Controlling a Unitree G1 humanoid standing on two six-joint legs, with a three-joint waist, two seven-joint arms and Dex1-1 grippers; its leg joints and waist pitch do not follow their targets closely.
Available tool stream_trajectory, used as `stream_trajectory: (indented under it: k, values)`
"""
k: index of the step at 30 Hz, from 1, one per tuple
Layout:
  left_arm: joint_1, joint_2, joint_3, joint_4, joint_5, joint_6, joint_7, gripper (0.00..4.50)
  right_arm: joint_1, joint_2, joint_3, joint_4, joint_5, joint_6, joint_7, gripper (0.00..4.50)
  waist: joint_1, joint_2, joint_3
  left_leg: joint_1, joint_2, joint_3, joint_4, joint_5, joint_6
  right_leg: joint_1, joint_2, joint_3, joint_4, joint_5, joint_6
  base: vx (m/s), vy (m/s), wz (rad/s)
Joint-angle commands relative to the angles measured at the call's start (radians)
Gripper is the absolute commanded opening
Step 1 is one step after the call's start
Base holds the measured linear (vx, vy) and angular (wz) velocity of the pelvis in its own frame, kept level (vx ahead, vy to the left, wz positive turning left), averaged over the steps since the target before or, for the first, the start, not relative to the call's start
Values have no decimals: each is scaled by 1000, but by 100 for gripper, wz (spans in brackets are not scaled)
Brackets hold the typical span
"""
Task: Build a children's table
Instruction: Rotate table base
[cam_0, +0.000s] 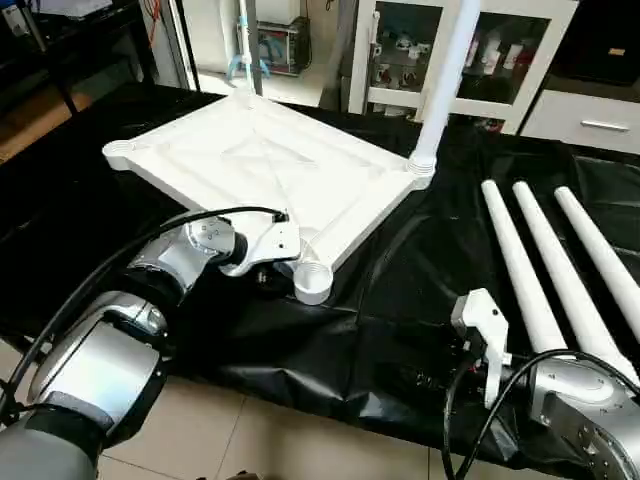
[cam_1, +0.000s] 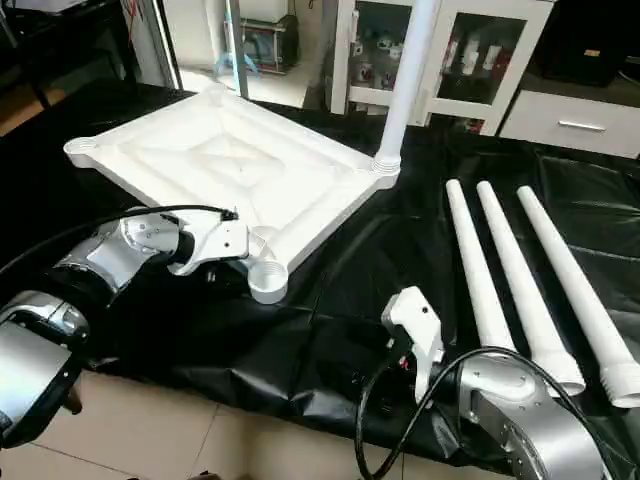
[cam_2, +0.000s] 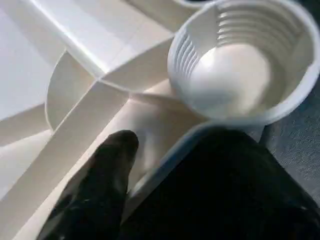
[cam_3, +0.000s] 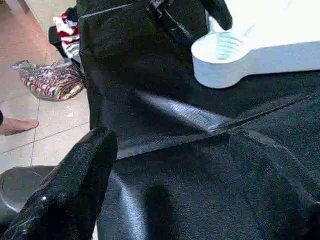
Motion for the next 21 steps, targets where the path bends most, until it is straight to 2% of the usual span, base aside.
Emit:
stream_trajectory:
  k: [1,6,12,15,19,21]
  values:
    - [14,-11,-11,7,-7,17,-69,268,-2,-12,-1,-8,-3,-7,7,389,5,-1,-62,2,59,-29,-77,-188,33,58,-76,53,-68,-178,-222,0,0,0]
    - [35,-11,-13,-13,-8,48,-104,231,1,-15,5,-5,-7,-14,12,389,5,-1,-61,2,61,-28,-78,-189,33,57,-76,54,-65,-163,-231,0,0,0]
    - [49,-24,8,-37,-25,119,-117,194,1,-18,7,-3,-9,-17,16,389,5,0,-58,2,60,-28,-81,-206,29,57,-77,54,-72,-217,-221,0,0,0]
    - [78,-51,56,-100,-71,241,-109,176,3,-22,6,1,-11,-23,18,389,4,0,-58,3,60,-28,-81,-214,26,56,-78,54,-75,-246,-215,0,0,0]
    - [91,-63,71,-130,-85,306,-85,156,4,-23,6,0,-13,-23,19,389,4,-1,-56,1,58,-28,-81,-222,34,55,-76,53,-81,-289,-202,0,0,0]
    - [114,-80,81,-179,-84,375,-49,143,4,-23,7,-1,-15,-22,18,389,2,-1,-56,-1,58,-29,-82,-220,36,55,-76,52,-82,-306,-191,0,0,0]
